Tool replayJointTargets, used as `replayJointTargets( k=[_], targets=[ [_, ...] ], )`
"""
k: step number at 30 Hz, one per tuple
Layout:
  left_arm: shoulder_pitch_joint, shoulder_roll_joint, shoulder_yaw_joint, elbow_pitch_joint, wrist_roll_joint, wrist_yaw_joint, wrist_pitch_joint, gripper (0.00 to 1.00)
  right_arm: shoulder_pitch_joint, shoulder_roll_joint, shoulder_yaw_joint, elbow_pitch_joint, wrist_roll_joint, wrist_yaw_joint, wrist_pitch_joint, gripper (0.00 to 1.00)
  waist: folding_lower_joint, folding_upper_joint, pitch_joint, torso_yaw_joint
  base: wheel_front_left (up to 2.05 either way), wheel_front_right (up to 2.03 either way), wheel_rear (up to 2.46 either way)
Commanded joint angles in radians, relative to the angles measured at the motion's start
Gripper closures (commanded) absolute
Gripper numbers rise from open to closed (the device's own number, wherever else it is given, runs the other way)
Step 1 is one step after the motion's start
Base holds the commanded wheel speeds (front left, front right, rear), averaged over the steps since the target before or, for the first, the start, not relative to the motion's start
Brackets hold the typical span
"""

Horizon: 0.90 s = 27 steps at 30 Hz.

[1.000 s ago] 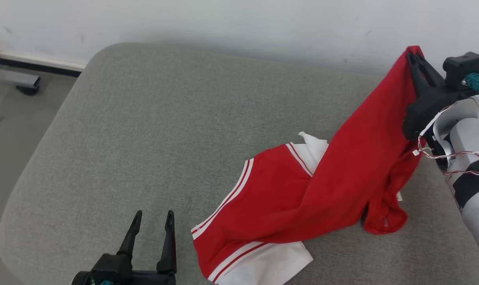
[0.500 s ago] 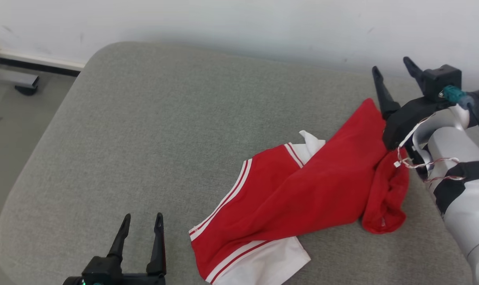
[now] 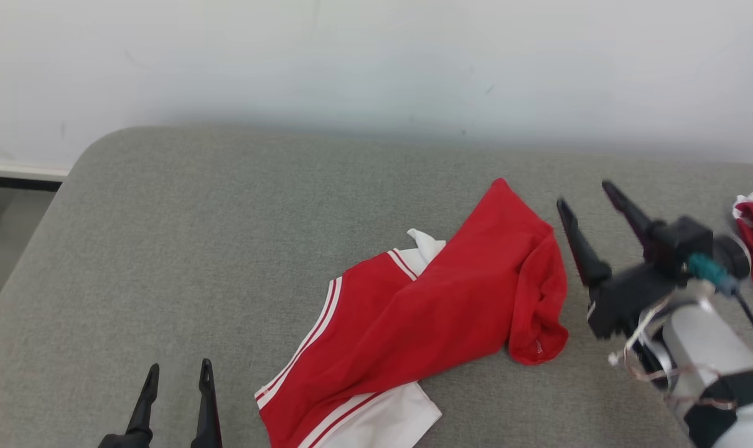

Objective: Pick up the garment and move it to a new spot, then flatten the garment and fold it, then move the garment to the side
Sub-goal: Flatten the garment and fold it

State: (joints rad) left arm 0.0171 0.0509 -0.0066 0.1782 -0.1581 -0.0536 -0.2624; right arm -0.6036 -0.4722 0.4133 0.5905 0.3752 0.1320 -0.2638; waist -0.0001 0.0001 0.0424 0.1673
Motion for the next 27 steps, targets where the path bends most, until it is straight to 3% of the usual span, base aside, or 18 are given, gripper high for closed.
replayJointTargets(
  k=[1, 13, 27],
  targets=[
    [0.016, -0.001, 0.008, -0.008, 0.013, -0.005, -0.003, 0.0, 0.067, -0.003, -0.014, -0.039, -0.001, -0.003, 0.0, 0.0, 0.0001, -0.0001, -0.025, -0.028, 0.0, 0.0, 0.0],
    [0.009, -0.001, 0.0, -0.029, 0.01, -0.001, -0.003, 0.0, 0.418, 0.035, -0.074, -0.22, -0.033, -0.003, 0.027, 0.0, 0.0001, -0.0001, 0.005, -0.027, 0.0, 0.0, 0.0],
    [-0.004, -0.001, -0.029, -0.027, -0.001, 0.015, -0.003, 0.0, 0.416, 0.039, 0.022, -0.14, -0.086, -0.003, 0.07, 0.0, 0.0001, -0.0001, 0.03, 0.016, 0.0, 0.0, 0.0]
  ],
)
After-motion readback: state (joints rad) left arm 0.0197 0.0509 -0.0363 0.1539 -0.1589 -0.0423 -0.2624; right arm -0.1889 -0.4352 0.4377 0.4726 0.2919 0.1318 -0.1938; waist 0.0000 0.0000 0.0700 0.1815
